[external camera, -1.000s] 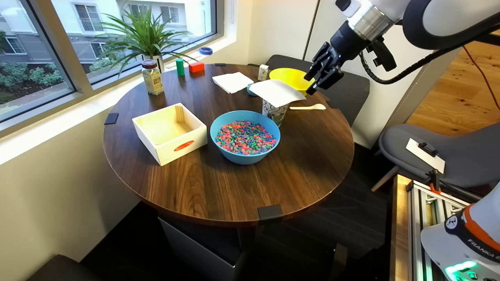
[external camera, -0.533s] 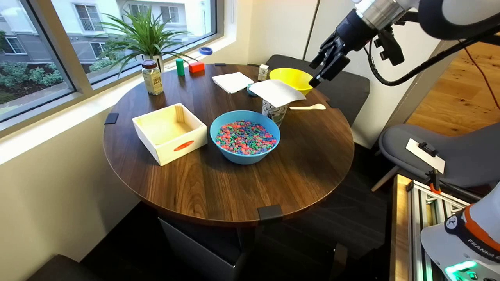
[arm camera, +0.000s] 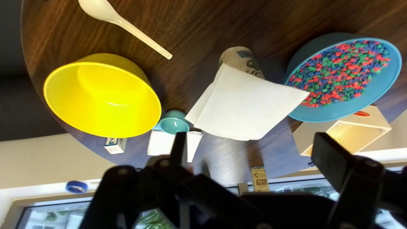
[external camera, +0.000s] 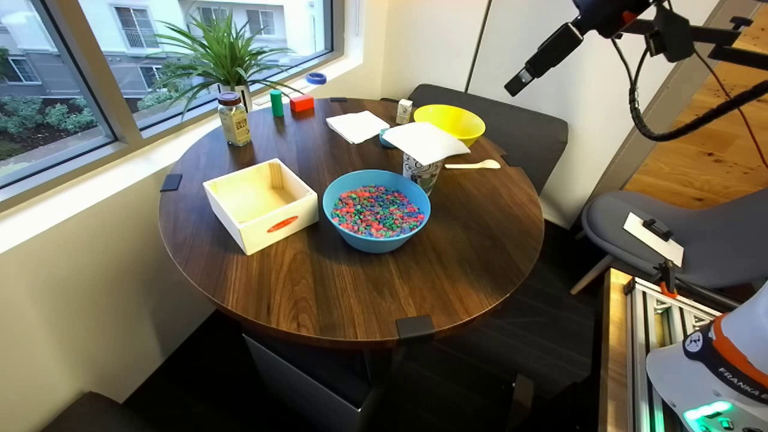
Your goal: Put the piece of tissue on the paper cup
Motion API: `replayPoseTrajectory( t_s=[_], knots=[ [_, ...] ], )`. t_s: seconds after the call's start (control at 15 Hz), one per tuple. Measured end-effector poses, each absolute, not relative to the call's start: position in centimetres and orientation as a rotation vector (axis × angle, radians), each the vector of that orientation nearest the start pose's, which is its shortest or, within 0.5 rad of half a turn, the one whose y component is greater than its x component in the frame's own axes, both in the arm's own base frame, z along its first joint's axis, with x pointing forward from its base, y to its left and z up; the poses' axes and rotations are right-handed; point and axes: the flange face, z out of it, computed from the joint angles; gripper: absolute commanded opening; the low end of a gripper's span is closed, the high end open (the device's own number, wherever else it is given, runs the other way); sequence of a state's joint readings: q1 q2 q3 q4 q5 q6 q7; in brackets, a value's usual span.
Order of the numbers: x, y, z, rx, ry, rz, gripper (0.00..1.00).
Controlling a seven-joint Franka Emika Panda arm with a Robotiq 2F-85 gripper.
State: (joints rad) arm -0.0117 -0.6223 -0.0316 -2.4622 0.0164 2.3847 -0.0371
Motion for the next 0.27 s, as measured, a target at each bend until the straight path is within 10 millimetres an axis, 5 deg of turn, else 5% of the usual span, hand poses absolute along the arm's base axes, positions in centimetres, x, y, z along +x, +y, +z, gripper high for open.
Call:
replayPoseTrajectory(
  t_s=[0.27],
  knots=[
    [40.31,-1.97,57.18,-3.012,0.033,-0.852,1.0]
  ],
)
